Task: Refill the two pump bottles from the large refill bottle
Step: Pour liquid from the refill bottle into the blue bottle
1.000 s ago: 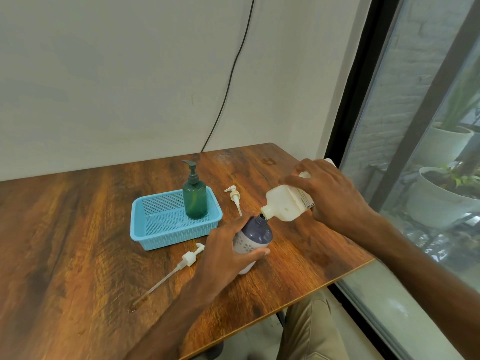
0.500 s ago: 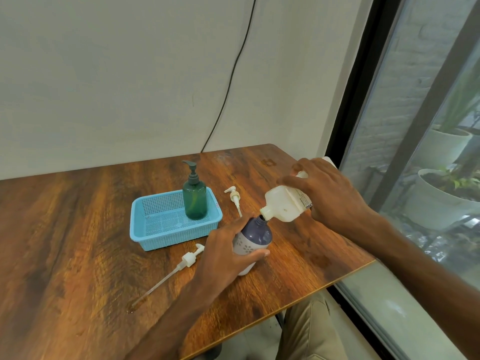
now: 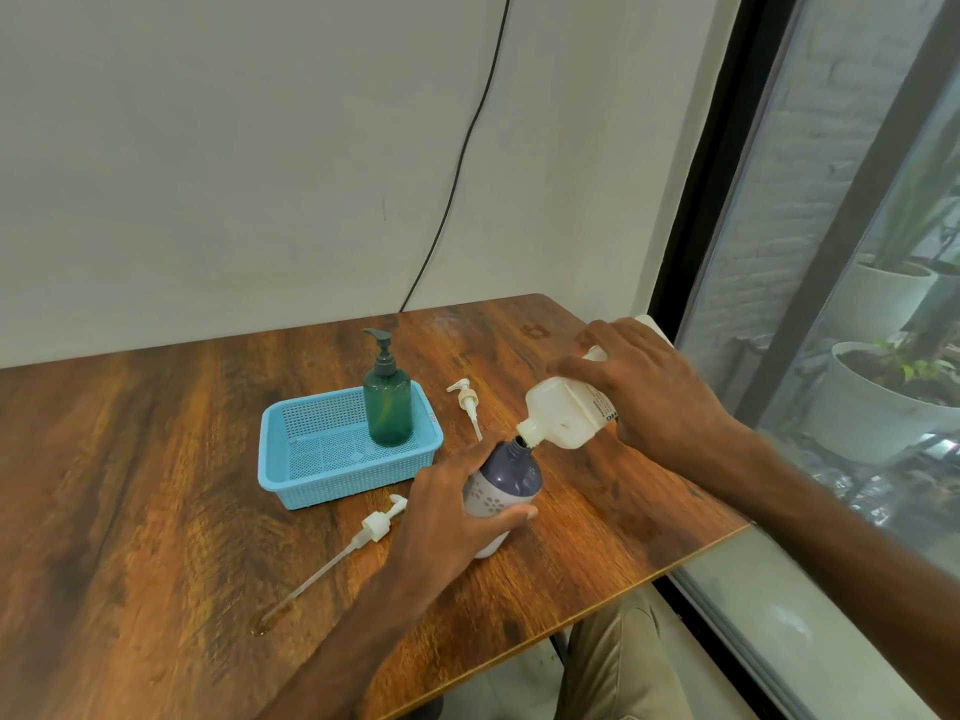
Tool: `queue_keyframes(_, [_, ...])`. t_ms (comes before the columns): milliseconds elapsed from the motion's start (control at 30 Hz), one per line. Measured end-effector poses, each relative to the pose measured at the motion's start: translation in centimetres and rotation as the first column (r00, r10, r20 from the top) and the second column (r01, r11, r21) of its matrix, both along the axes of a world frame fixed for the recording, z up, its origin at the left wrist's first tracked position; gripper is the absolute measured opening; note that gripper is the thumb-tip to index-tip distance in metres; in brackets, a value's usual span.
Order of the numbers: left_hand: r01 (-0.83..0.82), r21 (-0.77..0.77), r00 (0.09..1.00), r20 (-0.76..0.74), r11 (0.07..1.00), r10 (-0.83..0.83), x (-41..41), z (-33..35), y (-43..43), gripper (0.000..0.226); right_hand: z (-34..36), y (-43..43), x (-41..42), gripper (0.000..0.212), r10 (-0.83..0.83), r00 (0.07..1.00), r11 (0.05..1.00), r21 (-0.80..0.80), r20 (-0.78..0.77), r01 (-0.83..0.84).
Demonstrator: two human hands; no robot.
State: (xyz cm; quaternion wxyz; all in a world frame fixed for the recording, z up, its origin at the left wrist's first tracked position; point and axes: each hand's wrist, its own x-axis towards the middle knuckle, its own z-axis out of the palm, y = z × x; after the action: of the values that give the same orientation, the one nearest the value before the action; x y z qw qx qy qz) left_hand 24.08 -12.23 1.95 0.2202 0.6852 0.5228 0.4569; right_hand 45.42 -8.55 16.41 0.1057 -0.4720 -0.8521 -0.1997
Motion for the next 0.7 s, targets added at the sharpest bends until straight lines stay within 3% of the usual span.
queue_keyframes(700, [0.002, 0.018, 1.000, 0.010, 1.000, -0.003, 0.03, 0.22, -0.36, 0.080, 0.42, -0.01, -0.83, 0.077, -0.002, 0.996, 0.999, 0.035, 0.089, -0.001])
